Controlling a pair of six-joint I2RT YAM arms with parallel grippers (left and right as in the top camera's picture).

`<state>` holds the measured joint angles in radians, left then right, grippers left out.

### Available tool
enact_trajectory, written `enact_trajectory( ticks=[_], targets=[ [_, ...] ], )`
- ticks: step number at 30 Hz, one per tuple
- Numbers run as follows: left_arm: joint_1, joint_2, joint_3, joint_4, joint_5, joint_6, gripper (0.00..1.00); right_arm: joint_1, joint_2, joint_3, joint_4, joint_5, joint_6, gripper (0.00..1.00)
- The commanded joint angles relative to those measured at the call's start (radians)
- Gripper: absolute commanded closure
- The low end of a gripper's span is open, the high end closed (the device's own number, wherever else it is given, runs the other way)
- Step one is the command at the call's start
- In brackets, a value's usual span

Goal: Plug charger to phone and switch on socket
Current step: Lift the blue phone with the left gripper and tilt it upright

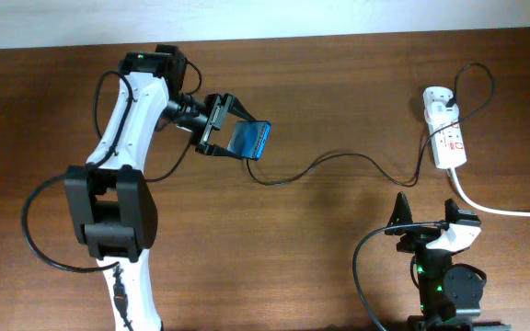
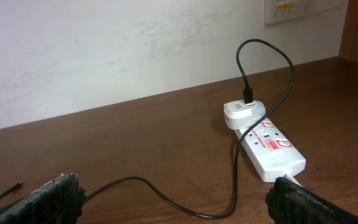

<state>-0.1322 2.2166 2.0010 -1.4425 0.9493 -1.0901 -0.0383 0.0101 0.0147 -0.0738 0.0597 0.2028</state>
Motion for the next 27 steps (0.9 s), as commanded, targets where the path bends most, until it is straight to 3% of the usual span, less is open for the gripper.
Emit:
enact_trajectory(
  ticks=[1,6,17,24,27],
  targets=[
    [0.004,-0.008,0.023,-0.010,0.026,-0.009,1.00,0.006,-0.006,-0.009,-0.002,-0.003,-0.001,0.02],
    [0.004,-0.008,0.023,-0.048,0.109,-0.009,1.00,0.006,-0.006,-0.009,-0.002,-0.003,-0.001,0.02],
    [0.004,-0.008,0.023,-0.061,0.102,-0.009,1.00,0.006,-0.006,-0.009,-0.002,-0.003,-0.001,0.02],
    [0.004,-0.008,0.023,0.001,-0.305,-0.010,1.00,0.006,-0.006,-0.009,-0.002,-0.003,-0.001,0.02],
    [0.004,-0.008,0.023,0.074,-0.557,-0.017,1.00,0.005,-0.006,-0.009,0.004,0.005,-0.001,0.02]
  ],
)
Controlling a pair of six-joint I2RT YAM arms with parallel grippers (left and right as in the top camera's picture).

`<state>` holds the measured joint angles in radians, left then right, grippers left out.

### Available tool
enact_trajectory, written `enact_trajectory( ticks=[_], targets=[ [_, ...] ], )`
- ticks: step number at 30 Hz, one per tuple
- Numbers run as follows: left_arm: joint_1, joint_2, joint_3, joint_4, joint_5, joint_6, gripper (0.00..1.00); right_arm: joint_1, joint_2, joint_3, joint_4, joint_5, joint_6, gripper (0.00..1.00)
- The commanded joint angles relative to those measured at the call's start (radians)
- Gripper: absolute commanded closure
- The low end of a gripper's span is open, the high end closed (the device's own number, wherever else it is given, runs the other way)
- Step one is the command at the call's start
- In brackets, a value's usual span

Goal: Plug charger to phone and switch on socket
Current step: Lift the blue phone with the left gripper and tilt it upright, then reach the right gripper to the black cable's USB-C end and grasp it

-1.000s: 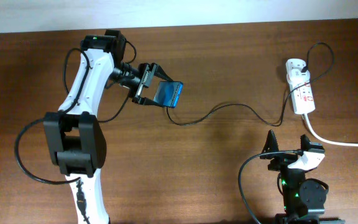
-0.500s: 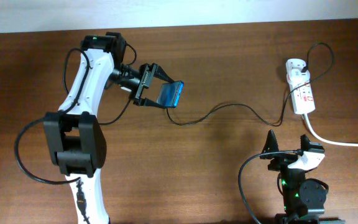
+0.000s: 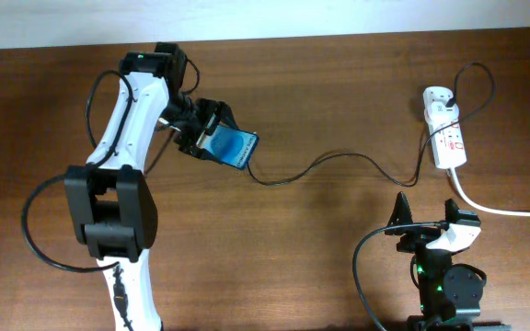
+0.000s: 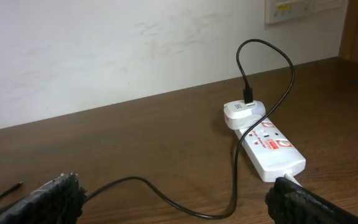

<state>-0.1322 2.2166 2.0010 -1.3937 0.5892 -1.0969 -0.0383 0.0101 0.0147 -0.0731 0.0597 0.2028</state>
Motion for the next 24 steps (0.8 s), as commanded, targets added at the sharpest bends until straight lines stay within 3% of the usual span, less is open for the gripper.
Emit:
enact_trajectory(
  ticks=[1,4,7,10,14,17,21,24],
  targets=[
    [0.004,-0.008,0.023,0.038,-0.256,-0.010,1.00,0.005,-0.006,-0.009,-0.001,0.007,-0.010,0.02],
    [0.004,-0.008,0.023,0.062,-0.299,0.003,1.00,0.005,-0.006,-0.009,0.007,-0.003,0.031,0.02],
    [0.004,-0.008,0.053,0.088,-0.300,0.066,1.00,0.005,-0.006,-0.002,0.037,-0.208,0.068,0.01],
    [0.003,-0.008,0.117,0.071,-0.320,0.097,1.00,0.005,0.043,0.084,0.036,-0.271,0.112,0.02],
    [-0.001,-0.008,0.190,0.036,-0.320,0.104,1.00,0.005,0.315,0.304,0.035,-0.414,0.121,0.02],
    [-0.001,-0.008,0.199,0.024,-0.317,0.103,1.00,0.005,0.640,0.543,0.022,-0.581,0.121,0.02],
    [-0.005,-0.008,0.199,0.019,-0.316,0.054,1.00,0.005,0.917,0.665,0.057,-0.811,0.134,0.02],
    [-0.005,-0.008,0.199,0.015,-0.316,0.047,1.00,0.005,1.097,0.665,0.082,-0.885,0.328,0.02]
  ],
)
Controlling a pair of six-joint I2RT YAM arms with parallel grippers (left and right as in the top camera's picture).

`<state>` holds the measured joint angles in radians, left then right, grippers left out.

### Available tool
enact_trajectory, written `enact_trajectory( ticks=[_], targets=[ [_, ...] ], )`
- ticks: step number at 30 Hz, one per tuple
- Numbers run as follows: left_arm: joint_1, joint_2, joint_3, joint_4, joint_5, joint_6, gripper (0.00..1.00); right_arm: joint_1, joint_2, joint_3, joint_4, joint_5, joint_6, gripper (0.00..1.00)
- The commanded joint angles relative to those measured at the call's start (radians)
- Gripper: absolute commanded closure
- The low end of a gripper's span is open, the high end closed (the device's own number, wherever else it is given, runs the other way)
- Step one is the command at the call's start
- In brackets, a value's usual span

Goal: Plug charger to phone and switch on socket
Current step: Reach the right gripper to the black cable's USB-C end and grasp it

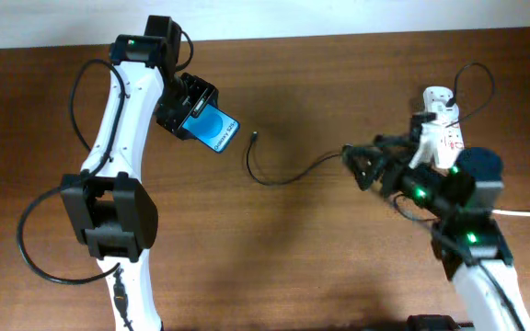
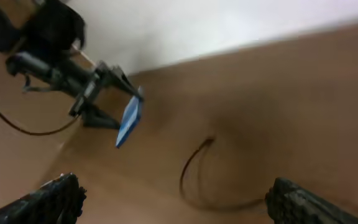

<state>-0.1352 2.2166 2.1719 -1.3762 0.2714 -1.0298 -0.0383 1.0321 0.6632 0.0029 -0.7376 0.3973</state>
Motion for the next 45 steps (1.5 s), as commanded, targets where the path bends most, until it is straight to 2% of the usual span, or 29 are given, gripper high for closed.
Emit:
enact_trajectory(
  ticks=[1,2,3,4,6,9,11,13,15,18,21,26,29,33,41,45],
  targets=[
    [-0.002,-0.008,0.028,-0.008,0.002,-0.021,1.00,0.006,0.148,0.016,0.042,-0.087,0.222,0.02],
    [-0.007,-0.008,0.028,-0.009,0.001,-0.021,1.00,0.013,0.222,0.016,0.108,-0.086,0.368,0.03],
    [-0.013,-0.008,0.028,-0.008,0.001,-0.032,1.00,0.043,0.282,0.016,0.215,-0.077,0.444,0.06],
    [-0.020,-0.008,0.028,-0.005,0.000,-0.032,1.00,0.096,0.327,0.016,0.306,-0.008,0.512,0.06],
    [-0.040,-0.008,0.028,-0.003,-0.010,-0.064,1.00,0.199,0.390,0.028,0.361,0.195,0.615,0.06],
    [-0.086,-0.008,0.028,0.004,-0.042,-0.132,1.00,0.326,0.528,0.203,0.318,0.280,0.621,0.14],
    [-0.108,-0.008,0.028,0.011,-0.056,-0.159,1.00,0.380,0.623,0.341,0.248,0.284,0.595,0.17],
    [-0.120,-0.008,0.028,0.010,-0.055,-0.199,1.00,0.428,0.676,0.392,0.247,0.331,0.587,0.18],
    [-0.120,-0.008,0.028,0.010,-0.047,-0.213,1.00,0.465,0.678,0.392,0.225,0.396,0.587,0.18],
    [-0.120,-0.008,0.028,-0.002,0.069,-0.212,1.00,0.524,0.687,0.392,0.213,0.463,0.588,0.22],
    [-0.120,-0.008,0.028,-0.038,0.130,-0.204,1.00,0.537,0.724,0.392,0.214,0.458,0.610,0.25],
    [-0.124,-0.008,0.028,-0.054,0.182,-0.205,1.00,0.549,0.727,0.392,0.213,0.462,0.610,0.43],
    [-0.126,-0.008,0.028,-0.061,0.182,-0.204,1.00,0.565,0.727,0.392,0.213,0.462,0.606,0.47],
    [-0.137,-0.008,0.028,-0.080,0.178,-0.204,1.00,0.576,0.727,0.392,0.213,0.462,0.606,0.58],
    [-0.140,-0.008,0.028,-0.080,0.178,-0.204,1.00,0.594,0.727,0.392,0.209,0.458,0.606,0.72],
    [-0.140,-0.008,0.028,-0.082,0.178,-0.204,1.00,0.594,0.727,0.392,0.210,0.459,0.606,0.92]
  ],
)
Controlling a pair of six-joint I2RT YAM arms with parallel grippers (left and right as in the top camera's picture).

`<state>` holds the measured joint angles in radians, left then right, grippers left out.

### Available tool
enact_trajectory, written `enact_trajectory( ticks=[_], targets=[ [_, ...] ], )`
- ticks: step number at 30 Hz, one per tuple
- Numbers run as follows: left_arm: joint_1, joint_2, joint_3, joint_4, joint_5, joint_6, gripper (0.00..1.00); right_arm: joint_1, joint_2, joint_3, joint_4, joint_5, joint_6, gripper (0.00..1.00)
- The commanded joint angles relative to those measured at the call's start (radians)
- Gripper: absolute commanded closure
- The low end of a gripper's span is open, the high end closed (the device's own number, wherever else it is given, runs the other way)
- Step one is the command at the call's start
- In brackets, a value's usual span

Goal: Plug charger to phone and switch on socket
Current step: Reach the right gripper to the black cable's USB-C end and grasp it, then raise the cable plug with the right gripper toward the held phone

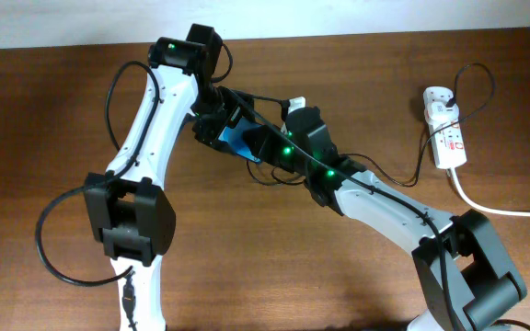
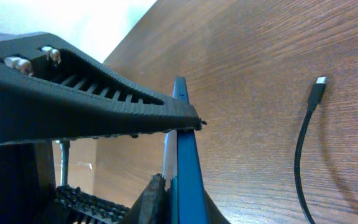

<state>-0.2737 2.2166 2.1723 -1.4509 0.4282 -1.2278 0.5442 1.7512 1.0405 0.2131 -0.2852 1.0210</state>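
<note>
The blue phone (image 1: 242, 144) is held off the table at the centre left, seen edge-on in the right wrist view (image 2: 183, 149). My left gripper (image 1: 221, 121) is shut on it; one ribbed black finger (image 2: 92, 93) crosses above the phone. My right gripper (image 1: 265, 152) pinches the phone's lower edge, its centre (image 2: 180, 196) at the frame's bottom. The black charger cable's free plug (image 2: 319, 83) lies on the wood, apart from the phone. The cable (image 1: 385, 170) runs right to the white adapter (image 1: 437, 99) in the white power strip (image 1: 451, 145).
The strip's thick white cord (image 1: 504, 210) leaves to the right edge. My right arm (image 1: 375, 198) stretches across the middle of the brown table (image 1: 81, 101) over the cable. The left arm's base stands at the front left.
My right arm has gone from the right side, jaws open above the cable, to the phone at centre left, jaws now shut on it. The left gripper has carried the phone slightly to the right.
The left gripper held the phone near the cable's end while the right arm sat folded at the front, open. Then the phone was farther back-left and the right arm hung over the cable. Now both grippers hold the phone; the plug lies loose.
</note>
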Motion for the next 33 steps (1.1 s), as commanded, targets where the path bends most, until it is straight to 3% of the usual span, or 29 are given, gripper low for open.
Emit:
enact_trajectory(
  ticks=[1,3,8,12,14,15,17,20,22,23,24,26,30,33],
  targets=[
    [-0.002,-0.008,0.027,-0.009,0.021,-0.006,1.00,0.011,0.008,0.014,0.000,0.006,-0.018,0.93],
    [-0.002,-0.008,0.027,-0.009,0.021,-0.006,1.00,0.011,0.008,0.014,0.000,0.010,-0.018,0.96],
    [-0.002,-0.008,0.027,-0.009,0.021,-0.006,0.88,0.011,0.008,0.014,0.000,0.010,-0.018,0.96],
    [0.008,-0.008,0.027,-0.008,0.021,-0.006,0.89,-0.023,0.006,0.014,0.001,0.008,-0.018,0.96],
    [0.045,-0.008,0.028,-0.009,0.021,-0.003,0.89,-0.108,-0.017,0.014,0.000,-0.047,-0.021,0.96],
    [0.062,-0.008,0.027,-0.002,0.021,0.024,0.89,-0.132,-0.027,0.014,0.000,-0.070,-0.022,0.96],
    [0.095,-0.008,0.028,0.064,0.022,0.211,0.87,-0.206,-0.061,0.014,-0.001,-0.158,-0.067,0.96],
    [0.105,-0.008,0.027,0.161,0.023,0.387,0.62,-0.292,-0.105,0.014,-0.001,-0.280,-0.071,0.96],
    [0.106,-0.008,0.028,0.198,0.053,0.543,0.27,-0.352,-0.154,0.014,-0.002,-0.374,-0.094,0.96],
    [0.107,-0.008,0.028,0.208,0.073,0.594,0.02,-0.384,-0.203,0.014,-0.057,-0.400,-0.107,0.96],
    [0.107,-0.008,0.028,0.222,0.076,0.611,0.00,-0.409,-0.270,0.014,-0.153,-0.395,-0.164,0.96],
    [0.107,-0.008,0.028,0.249,0.149,0.766,0.00,-0.433,-0.393,0.014,-0.320,-0.340,-0.225,0.96],
    [0.107,-0.008,0.028,0.281,0.206,0.841,0.00,-0.451,-0.505,0.002,-0.537,-0.332,-0.247,0.96],
    [0.106,-0.008,0.028,0.291,0.261,0.874,0.00,-0.393,-0.500,-0.124,-0.264,-0.182,-0.093,0.96]
  ],
)
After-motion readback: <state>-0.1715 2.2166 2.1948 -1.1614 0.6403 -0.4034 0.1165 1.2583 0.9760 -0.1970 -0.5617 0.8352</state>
